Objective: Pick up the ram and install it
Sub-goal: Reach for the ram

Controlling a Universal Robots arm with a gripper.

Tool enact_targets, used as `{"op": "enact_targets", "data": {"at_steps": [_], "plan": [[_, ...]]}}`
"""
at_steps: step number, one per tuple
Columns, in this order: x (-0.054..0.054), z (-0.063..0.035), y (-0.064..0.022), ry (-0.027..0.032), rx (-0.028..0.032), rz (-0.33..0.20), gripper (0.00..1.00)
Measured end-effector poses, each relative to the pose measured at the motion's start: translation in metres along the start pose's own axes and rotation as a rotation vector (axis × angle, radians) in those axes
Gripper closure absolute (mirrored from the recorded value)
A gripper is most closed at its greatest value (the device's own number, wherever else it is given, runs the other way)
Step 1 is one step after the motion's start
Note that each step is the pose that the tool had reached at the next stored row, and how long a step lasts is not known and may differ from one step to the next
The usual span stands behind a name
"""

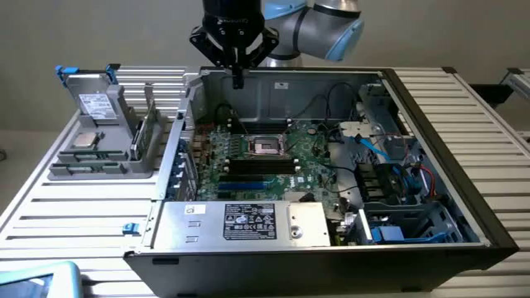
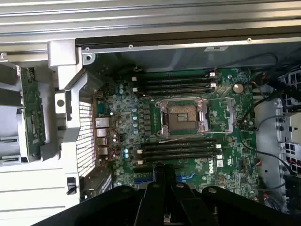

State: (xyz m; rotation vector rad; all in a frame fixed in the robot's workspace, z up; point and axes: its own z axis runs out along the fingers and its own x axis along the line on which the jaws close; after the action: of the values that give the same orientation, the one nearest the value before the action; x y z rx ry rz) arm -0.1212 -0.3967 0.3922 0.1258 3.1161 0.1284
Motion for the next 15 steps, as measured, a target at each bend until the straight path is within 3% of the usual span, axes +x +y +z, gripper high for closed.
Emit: {"op": "enact_targets", "data": {"at_steps": [15], "plan": [[0.0033, -0.0002, -0.0003, 0.0001, 0.0002, 0.000, 0.89]]}}
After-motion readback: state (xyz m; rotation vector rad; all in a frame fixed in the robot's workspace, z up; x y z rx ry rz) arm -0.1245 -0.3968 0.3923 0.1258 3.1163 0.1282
